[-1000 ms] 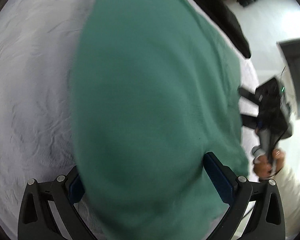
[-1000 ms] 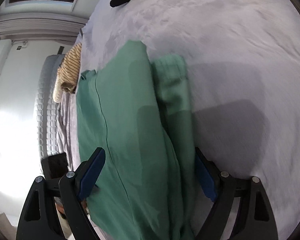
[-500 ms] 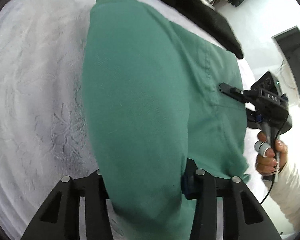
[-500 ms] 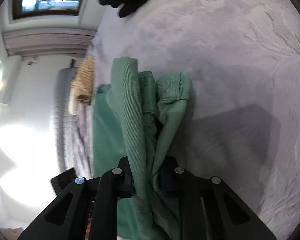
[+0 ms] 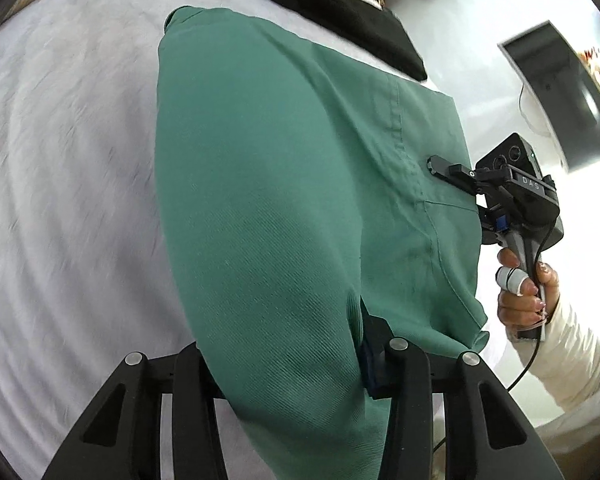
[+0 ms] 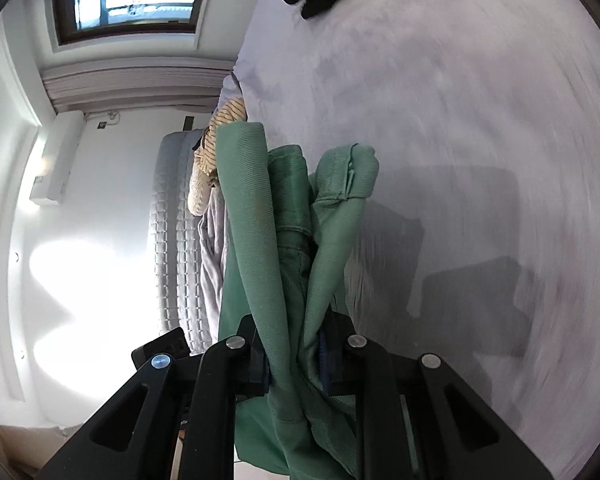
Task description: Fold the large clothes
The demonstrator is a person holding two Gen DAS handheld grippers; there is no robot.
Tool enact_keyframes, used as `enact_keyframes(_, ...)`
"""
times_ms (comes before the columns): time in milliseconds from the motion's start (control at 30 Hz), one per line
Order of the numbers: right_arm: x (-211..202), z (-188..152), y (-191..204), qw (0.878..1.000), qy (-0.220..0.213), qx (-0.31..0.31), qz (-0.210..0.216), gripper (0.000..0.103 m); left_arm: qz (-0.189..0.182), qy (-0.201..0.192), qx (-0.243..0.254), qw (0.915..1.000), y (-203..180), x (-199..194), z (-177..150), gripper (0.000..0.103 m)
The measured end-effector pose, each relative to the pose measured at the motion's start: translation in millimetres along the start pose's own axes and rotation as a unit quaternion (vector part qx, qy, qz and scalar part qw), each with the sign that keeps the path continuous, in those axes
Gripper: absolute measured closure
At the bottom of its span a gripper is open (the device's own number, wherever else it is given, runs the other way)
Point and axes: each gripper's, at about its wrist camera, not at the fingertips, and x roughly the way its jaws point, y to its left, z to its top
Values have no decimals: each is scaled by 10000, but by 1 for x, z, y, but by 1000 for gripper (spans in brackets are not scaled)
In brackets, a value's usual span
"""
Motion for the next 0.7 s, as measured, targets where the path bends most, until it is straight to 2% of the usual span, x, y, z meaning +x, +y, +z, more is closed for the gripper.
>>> enact_keyframes(200,35,-65,-17,9995,139,235,-127,84,343,249,-52,9991,36,-14,-68,57)
enact_keyframes(267,50,-72,-27,9984,176,230,-487,84,854,355,-101,9957,51,-1,-89,48)
enact_keyframes(300,56,-72,-35,9961,133,297,-818,83,1064,415,-111,9934,51,11,-88,42)
enact_keyframes(333,58,-70,-41,9936,97,355,-1064,81,1142,411,-99,9926,54,13,-94,36)
enact_keyframes(400,56,-68,-44,9898,25,463,-1345,68,1132,280,-56,9932,57,7,-102,32)
enact_keyframes(433,51,-69,-39,9872,-45,399,-1544,66,1176,246,-30,9927,57,1,-104,32)
enact_keyframes(500,42,-73,-24,9776,-106,86,-2101,51,1274,116,27,9918,59,-15,-108,32)
enact_keyframes(567,31,-83,-5,9669,-153,-212,-2537,51,1316,-29,11,9913,63,-32,-112,32)
enact_keyframes(633,21,-92,15,9627,-201,-394,-2670,51,1409,-191,9,9898,66,-51,-117,32)
enact_keyframes(700,13,-115,33,9639,-164,-611,-2588,51,1484,-280,47,9885,68,-61,-120,32)
